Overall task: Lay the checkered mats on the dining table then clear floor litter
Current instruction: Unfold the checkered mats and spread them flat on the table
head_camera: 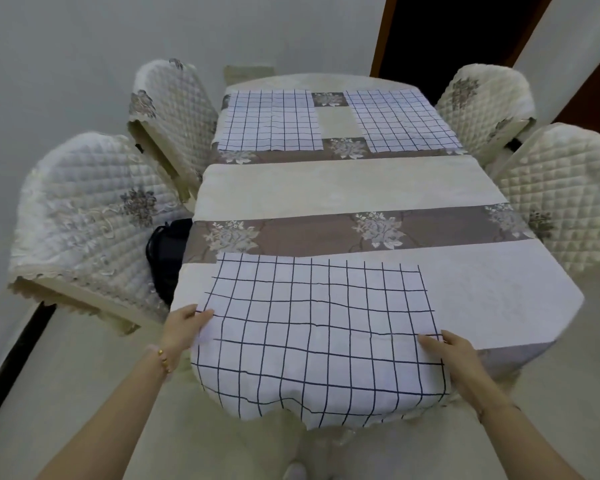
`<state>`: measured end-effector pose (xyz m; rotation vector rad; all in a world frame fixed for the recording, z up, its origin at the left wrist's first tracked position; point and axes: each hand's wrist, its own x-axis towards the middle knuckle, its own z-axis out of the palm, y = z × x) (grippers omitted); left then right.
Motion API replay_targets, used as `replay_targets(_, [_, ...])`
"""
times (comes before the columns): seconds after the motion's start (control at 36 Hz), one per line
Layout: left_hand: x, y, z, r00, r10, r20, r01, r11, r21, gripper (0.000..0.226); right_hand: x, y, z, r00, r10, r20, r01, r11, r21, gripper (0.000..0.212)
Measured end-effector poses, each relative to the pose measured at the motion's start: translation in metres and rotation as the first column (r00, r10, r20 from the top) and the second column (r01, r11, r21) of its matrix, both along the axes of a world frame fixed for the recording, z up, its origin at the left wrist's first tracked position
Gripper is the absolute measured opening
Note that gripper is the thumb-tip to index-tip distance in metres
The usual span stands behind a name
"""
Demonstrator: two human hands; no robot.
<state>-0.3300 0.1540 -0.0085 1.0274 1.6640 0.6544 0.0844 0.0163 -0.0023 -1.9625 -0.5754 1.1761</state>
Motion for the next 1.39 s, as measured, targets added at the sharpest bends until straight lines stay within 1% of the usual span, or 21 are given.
replay_targets(0.06, [0.006,-0.01,0.002,0.996,0.009,-0.087,0.0,0.995,0.103,0.03,-0.002,-0.008,0.002,0.998,0.041,0.043,-0.041,0.999,-0.003,0.007])
replay_targets(0.08, [0.008,-0.015,0.004,0.995,0.017,-0.098,-0.003,0.99,0.142,0.035,-0.003,-0.013,0.004,0.996,0.062,0.063,-0.061,0.998,-0.01,0.004])
replay_targets(0.19, [0.015,-0.027,0.017,0.999,0.017,-0.048,-0.005,0.97,0.244,0.04,0.0,-0.034,0.007,0.987,0.075,0.145,-0.077,0.997,0.004,0.008])
replay_targets(0.31, [0.04,-0.039,0.042,0.996,-0.055,-0.063,0.075,0.926,0.37,0.028,0.01,-0.06,0.014,0.985,-0.058,0.162,0.038,0.991,0.126,0.006])
replay_targets(0.39, [0.069,-0.049,0.062,0.985,-0.154,-0.081,0.175,0.87,0.461,0.033,0.022,-0.083,0.028,0.973,-0.168,0.157,0.137,0.972,0.19,0.008])
replay_targets(0.47, [0.101,-0.051,0.077,0.969,-0.246,-0.02,0.222,0.831,0.511,0.03,0.041,-0.108,0.043,0.94,-0.278,0.198,0.224,0.94,0.256,0.01])
replay_targets(0.56, [0.138,-0.056,0.089,0.928,-0.372,0.031,0.303,0.798,0.521,0.045,0.061,-0.139,0.057,0.891,-0.405,0.205,0.341,0.895,0.287,0.012])
replay_targets(0.58, [0.154,-0.061,0.093,0.91,-0.412,0.052,0.327,0.787,0.523,0.046,0.068,-0.152,0.061,0.873,-0.446,0.197,0.381,0.876,0.296,0.013])
replay_targets(0.67, [0.202,-0.081,0.099,0.854,-0.507,0.115,0.384,0.764,0.518,0.021,0.084,-0.196,0.071,0.811,-0.552,0.193,0.481,0.818,0.314,0.014])
replay_targets(0.69, [0.219,-0.089,0.099,0.834,-0.539,0.116,0.415,0.752,0.513,0.017,0.089,-0.211,0.072,0.786,-0.589,0.189,0.517,0.793,0.321,0.013])
replay_targets(0.83, [0.302,-0.132,0.086,0.692,-0.715,0.095,0.611,0.651,0.451,0.015,0.119,-0.293,0.054,0.683,-0.721,0.119,0.665,0.68,0.307,0.015])
replay_targets(0.92, [0.35,-0.164,0.07,0.577,-0.816,0.038,0.752,0.549,0.365,0.005,0.134,-0.341,0.03,0.628,-0.774,0.083,0.74,0.627,0.244,0.017])
replay_targets(1.0, [0.394,-0.194,0.044,0.508,-0.86,-0.044,0.822,0.469,0.323,0.005,0.148,-0.384,0.006,0.573,-0.817,0.068,0.799,0.575,0.178,0.017])
replay_targets(1.08, [0.438,-0.225,0.023,0.475,-0.878,-0.064,0.856,0.443,0.267,0.006,0.166,-0.421,-0.012,0.538,-0.84,0.079,0.831,0.543,0.117,0.015])
replay_targets(1.19, [0.497,-0.248,0.009,0.438,-0.894,-0.092,0.883,0.409,0.231,0.006,0.2,-0.457,-0.021,0.507,-0.857,0.09,0.855,0.514,0.067,0.012])
replay_targets(1.28, [0.541,-0.257,0.014,0.422,-0.901,-0.098,0.889,0.39,0.24,0.006,0.232,-0.473,-0.018,0.483,-0.869,0.108,0.87,0.49,0.058,0.016])
replay_targets(1.33, [0.571,-0.26,0.022,0.416,-0.904,-0.102,0.891,0.382,0.246,0.009,0.26,-0.478,-0.016,0.483,-0.868,0.112,0.87,0.491,0.05,0.015])
replay_targets(1.39, [0.603,-0.256,0.028,0.411,-0.907,-0.089,0.887,0.376,0.267,0.007,0.29,-0.479,-0.013,0.484,-0.867,0.121,0.869,0.492,0.054,0.016])
